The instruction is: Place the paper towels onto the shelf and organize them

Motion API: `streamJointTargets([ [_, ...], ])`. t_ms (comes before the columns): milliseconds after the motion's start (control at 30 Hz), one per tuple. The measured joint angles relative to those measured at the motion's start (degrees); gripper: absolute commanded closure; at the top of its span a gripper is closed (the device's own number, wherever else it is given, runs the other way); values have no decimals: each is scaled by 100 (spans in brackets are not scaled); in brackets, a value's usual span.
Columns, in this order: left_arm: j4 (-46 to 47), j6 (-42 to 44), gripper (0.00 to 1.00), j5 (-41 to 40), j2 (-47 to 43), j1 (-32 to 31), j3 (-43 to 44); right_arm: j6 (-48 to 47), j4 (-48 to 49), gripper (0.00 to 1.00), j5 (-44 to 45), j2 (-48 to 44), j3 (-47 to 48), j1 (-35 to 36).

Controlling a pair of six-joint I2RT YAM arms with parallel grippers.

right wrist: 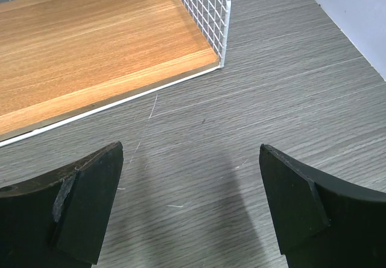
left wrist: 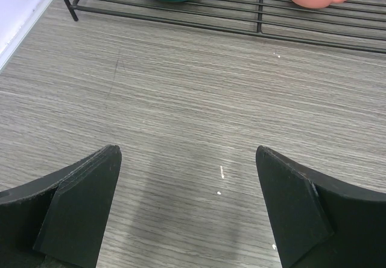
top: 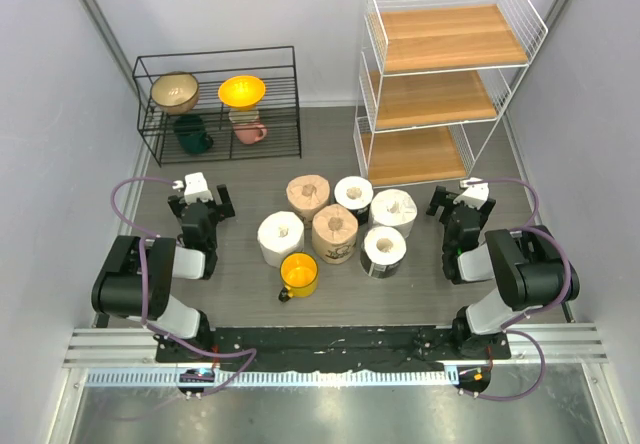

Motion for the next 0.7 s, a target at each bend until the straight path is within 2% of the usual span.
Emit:
streamJointTargets([
  [700, -17, -2, 0, -17, -22, 0, 0, 42, 0, 0, 131, 0, 0, 0],
])
